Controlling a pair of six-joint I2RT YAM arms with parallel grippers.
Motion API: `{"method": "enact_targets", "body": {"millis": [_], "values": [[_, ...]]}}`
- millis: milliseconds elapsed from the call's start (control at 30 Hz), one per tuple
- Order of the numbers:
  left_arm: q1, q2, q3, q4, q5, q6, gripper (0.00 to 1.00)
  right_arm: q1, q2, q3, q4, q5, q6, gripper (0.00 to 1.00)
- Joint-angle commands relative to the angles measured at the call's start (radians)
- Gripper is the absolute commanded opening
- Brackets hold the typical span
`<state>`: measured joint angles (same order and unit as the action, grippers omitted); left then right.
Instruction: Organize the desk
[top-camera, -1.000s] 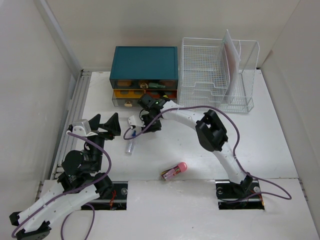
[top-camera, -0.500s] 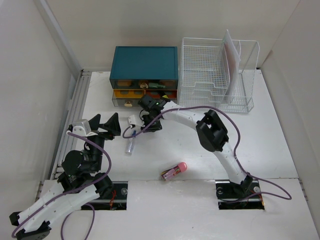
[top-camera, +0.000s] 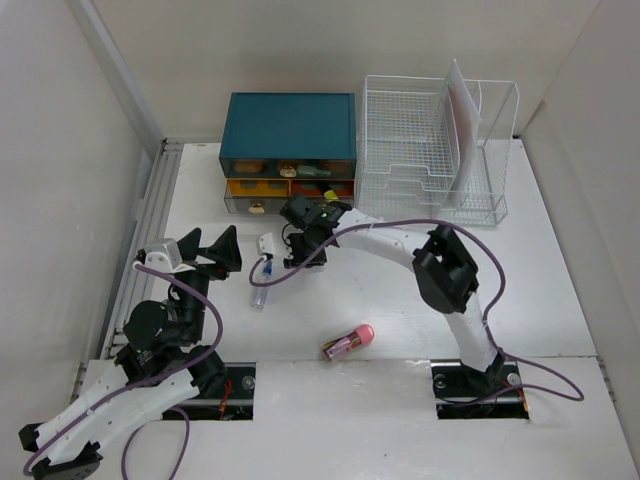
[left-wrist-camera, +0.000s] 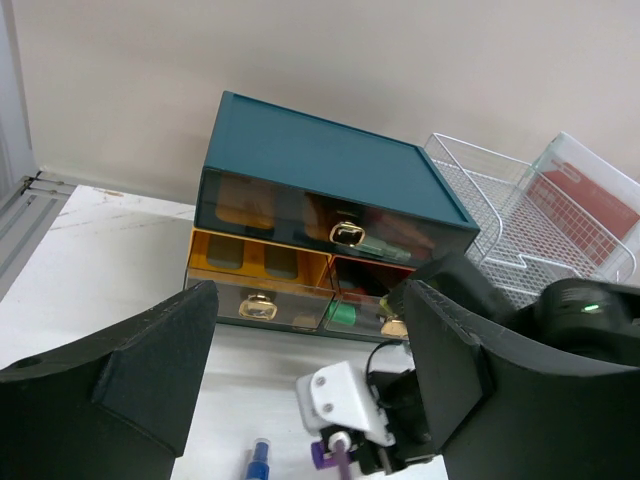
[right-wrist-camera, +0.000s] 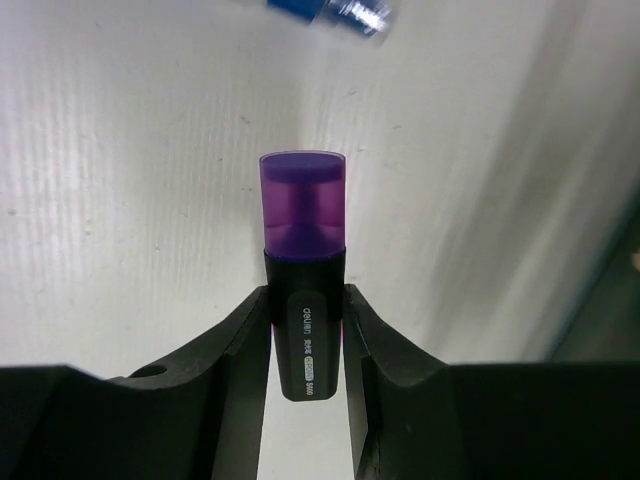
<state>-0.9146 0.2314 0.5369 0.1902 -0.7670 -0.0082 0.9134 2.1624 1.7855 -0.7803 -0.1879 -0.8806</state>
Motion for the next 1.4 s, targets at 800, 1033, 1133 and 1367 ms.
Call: {"method": "enact_targets", "body": {"millis": [800, 1033, 1133, 1367], "values": [[0.000, 0.006, 0.000, 0.040, -0.008, 0.008, 0.72, -0.057, -0.280, -0.040, 0.400, 0.403, 0.075, 0.14], [0.000, 0.006, -0.009, 0.040, -0.008, 0.008, 0.72, -0.091, -0.239, -0.031, 0.400, 0.412, 0.063, 0.17], [0.000, 0.006, -0.009, 0.040, -0.008, 0.008, 0.72, -0.102, -0.230, -0.031, 0.400, 0.412, 0.063, 0.24], [0.000, 0.006, -0.009, 0.040, -0.008, 0.008, 0.72, -0.102, -0.242, -0.040, 0.409, 0.412, 0.063, 0.48]]}}
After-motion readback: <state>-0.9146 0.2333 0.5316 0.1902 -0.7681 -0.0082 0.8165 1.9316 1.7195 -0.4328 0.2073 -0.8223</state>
